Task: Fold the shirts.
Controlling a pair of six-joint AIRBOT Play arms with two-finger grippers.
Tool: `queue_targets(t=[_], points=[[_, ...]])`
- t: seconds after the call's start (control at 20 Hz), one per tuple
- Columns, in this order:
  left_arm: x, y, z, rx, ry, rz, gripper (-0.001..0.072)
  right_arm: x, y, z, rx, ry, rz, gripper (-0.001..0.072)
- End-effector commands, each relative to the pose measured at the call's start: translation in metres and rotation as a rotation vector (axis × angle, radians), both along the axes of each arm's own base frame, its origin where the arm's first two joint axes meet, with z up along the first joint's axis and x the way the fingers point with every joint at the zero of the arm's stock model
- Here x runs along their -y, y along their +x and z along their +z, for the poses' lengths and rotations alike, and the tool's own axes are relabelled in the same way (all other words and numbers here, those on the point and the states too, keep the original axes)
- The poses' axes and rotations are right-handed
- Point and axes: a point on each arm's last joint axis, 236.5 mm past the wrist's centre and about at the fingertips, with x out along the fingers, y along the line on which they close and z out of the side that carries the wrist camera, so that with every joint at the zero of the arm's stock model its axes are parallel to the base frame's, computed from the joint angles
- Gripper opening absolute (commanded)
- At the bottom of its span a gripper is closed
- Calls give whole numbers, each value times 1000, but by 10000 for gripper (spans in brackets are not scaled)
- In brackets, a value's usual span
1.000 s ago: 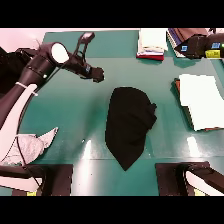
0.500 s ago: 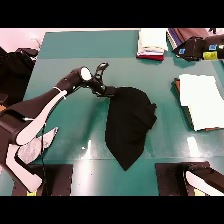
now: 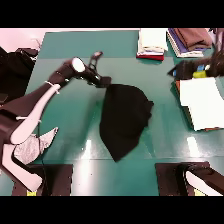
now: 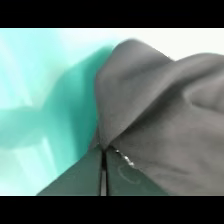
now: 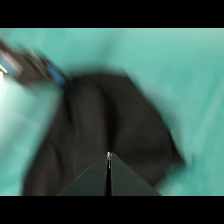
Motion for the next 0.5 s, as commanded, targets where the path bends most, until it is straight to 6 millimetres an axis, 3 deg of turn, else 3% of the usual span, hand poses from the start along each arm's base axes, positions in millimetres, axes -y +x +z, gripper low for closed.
queue_targets(t=[0.0,0.05,0.15,0.2,0.3,0.45], points=[[-59,18,55,105,47,67,24,9,-30,-85,-175,-36,-25,17],[-73,19,65,120,57,82,24,9,-40,-114,-238,-31,-33,63],[-90,16,75,132,80,78,25,-1,-50,-158,-336,37,-61,402],[-91,12,73,114,84,73,25,-9,-51,-177,-380,87,-86,462],[-91,5,68,83,95,58,24,-27,-42,-203,-435,200,-121,462],[-91,3,66,73,96,53,24,-57,-18,-212,-438,381,-116,493]])
